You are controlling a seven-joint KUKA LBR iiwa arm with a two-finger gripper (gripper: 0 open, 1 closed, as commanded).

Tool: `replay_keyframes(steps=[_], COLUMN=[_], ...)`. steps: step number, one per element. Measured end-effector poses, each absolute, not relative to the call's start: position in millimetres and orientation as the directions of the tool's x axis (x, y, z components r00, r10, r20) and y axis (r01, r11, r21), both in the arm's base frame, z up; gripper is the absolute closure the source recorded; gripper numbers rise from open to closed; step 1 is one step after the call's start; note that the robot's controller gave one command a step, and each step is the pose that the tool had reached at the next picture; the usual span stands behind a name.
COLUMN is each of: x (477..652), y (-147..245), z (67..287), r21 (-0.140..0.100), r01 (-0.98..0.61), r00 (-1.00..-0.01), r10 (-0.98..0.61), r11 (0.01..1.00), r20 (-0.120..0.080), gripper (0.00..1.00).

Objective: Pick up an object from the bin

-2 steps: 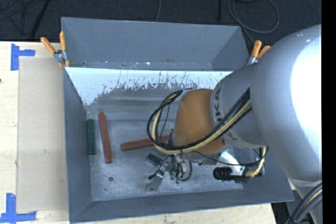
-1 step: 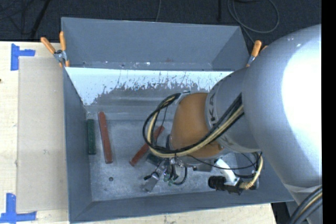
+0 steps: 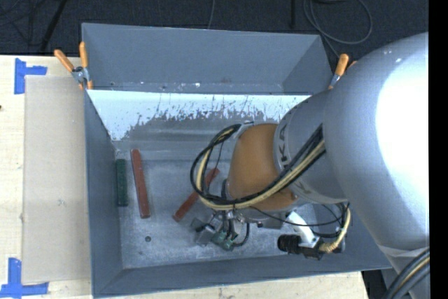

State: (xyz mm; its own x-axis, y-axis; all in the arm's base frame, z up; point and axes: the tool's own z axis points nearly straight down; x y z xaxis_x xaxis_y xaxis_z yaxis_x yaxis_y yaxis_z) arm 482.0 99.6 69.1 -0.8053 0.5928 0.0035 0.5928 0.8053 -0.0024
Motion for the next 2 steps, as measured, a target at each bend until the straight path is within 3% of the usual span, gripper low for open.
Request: replay_keyframes(steps=[1, 2], x=[481.2, 482.6], y=[99.3, 99.2], z=[72.8, 142.8], r21=[-0.002, 0.003], r01=[0.594, 0.592], r00=[-0.805, -0.806], r10=[0.594, 0.592], r11=[0.805, 0.806], r20=[0.003, -0.003], gripper=[1.00, 1.00])
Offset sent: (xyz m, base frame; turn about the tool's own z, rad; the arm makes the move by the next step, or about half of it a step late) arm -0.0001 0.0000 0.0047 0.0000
